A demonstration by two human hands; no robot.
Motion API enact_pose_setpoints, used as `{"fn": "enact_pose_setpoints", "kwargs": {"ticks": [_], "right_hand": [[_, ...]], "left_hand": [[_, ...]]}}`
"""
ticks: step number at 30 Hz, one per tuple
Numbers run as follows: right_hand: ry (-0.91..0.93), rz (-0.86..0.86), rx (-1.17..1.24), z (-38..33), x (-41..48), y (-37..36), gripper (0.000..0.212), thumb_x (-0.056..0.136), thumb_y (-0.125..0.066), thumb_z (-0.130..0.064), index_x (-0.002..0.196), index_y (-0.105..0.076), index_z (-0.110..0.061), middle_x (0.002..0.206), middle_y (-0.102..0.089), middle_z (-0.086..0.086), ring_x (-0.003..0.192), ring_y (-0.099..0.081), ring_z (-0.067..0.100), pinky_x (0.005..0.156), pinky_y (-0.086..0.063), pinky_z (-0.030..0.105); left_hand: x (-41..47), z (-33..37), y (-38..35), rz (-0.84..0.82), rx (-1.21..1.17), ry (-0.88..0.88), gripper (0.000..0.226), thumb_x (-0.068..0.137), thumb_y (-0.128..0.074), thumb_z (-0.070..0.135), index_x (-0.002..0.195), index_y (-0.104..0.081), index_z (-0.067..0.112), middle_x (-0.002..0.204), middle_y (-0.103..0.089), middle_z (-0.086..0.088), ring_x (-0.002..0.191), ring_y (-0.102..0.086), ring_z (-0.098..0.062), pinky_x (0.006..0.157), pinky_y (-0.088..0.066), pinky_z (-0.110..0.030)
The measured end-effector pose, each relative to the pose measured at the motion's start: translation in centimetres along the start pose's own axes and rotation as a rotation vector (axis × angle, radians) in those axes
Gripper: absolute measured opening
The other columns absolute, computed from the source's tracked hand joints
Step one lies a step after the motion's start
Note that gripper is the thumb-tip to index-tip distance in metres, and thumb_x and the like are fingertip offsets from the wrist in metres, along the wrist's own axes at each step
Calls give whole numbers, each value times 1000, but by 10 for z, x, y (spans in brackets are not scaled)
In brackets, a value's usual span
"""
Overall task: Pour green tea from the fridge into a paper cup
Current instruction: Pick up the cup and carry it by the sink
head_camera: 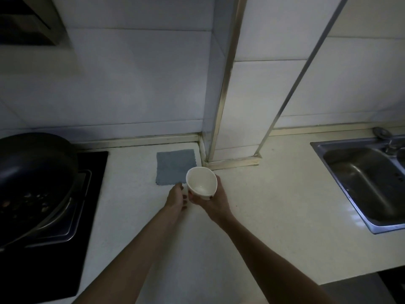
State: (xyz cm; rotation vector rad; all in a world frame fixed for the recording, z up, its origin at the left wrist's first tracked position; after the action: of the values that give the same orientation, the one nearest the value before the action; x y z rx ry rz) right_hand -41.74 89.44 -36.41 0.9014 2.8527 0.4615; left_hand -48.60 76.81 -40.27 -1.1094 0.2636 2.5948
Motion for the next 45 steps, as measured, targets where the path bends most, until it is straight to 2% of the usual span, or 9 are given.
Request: {"fn": "enact_pose_setpoints", "kwargs": {"ticks": [4,11,17,22,25,28,34,38,45], "right_hand": [[15,1,43,-18,-4,3,83,65,-91,-25,133,-45,-24,123,-55,-8,113,-56,11,91,-56,36],[67,-22,77,-53,-18,1,81,68,-89,-23,135,-44,-26,123,-56,-10,112,-57,8,88,-54,24],[97,-38,97,-82,-34,1,77,71,-88,-20,133,-43,-29,120,-56,-12,110,-57,4,80,-52,13],[107,-20,107,-101,-42,9,76,69,-88,-29,132,-45,-34,120,-58,-17,112,-58,6,90,-54,25],[115,-11,99,-114,-43,19,82,69,-87,-35,136,-41,-32,123,-55,-13,115,-56,12,91,-55,27],[120,11,102,-128,-46,37,81,71,-87,-31,136,-40,-30,123,-55,-13,114,-56,10,83,-54,18],[153,103,141,-154,-48,94,80,67,-88,-28,133,-43,-26,122,-58,-9,114,-57,12,86,-54,23],[178,140,165,-165,-51,134,80,65,-87,-29,132,-44,-24,123,-59,-6,114,-57,11,88,-52,22],[194,209,183,-165,-59,214,86,59,-88,-37,133,-45,-27,123,-61,-8,115,-58,11,93,-54,29]], "left_hand": [[-7,6,-1,-42,-74,-24,38,100,-29,37,112,-51,8,108,-57,-16,93,-53,-28,79,-44,-36],[-35,15,7,-132,-213,-40,42,100,-31,38,103,-56,4,94,-61,-16,87,-58,-30,92,-47,-45],[-64,24,22,-164,-221,-73,43,100,-31,40,89,-57,8,85,-62,-14,81,-60,-30,92,-48,-46],[-84,37,27,-187,-198,-115,42,99,-33,40,93,-58,7,82,-62,-13,94,-60,-35,87,-49,-44],[-96,47,23,-206,-182,-138,41,98,-34,39,92,-58,6,81,-62,-14,85,-61,-33,77,-50,-40],[-110,61,12,-226,-171,-154,42,98,-34,38,88,-58,6,76,-60,-13,71,-59,-29,72,-47,-36],[-146,90,-34,-296,-105,-228,44,99,-31,40,86,-57,6,71,-61,-13,67,-60,-29,86,-46,-41],[-173,104,-64,-319,-76,-268,45,99,-32,39,84,-58,6,70,-64,-14,66,-61,-29,73,-47,-34],[-219,119,-136,-351,-32,-240,47,98,-29,40,87,-56,3,83,-61,-18,74,-58,-31,83,-47,-41]]}}
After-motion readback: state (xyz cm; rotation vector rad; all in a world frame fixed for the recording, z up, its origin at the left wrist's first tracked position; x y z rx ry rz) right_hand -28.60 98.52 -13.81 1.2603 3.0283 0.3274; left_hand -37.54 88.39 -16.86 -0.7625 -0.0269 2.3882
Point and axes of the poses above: each hand's wrist, its own x-axis towards the middle knuckle, its own y-axis out of the back of the hand, z = x × y, the point moved 9 cm from there along x, towards the middle knuckle
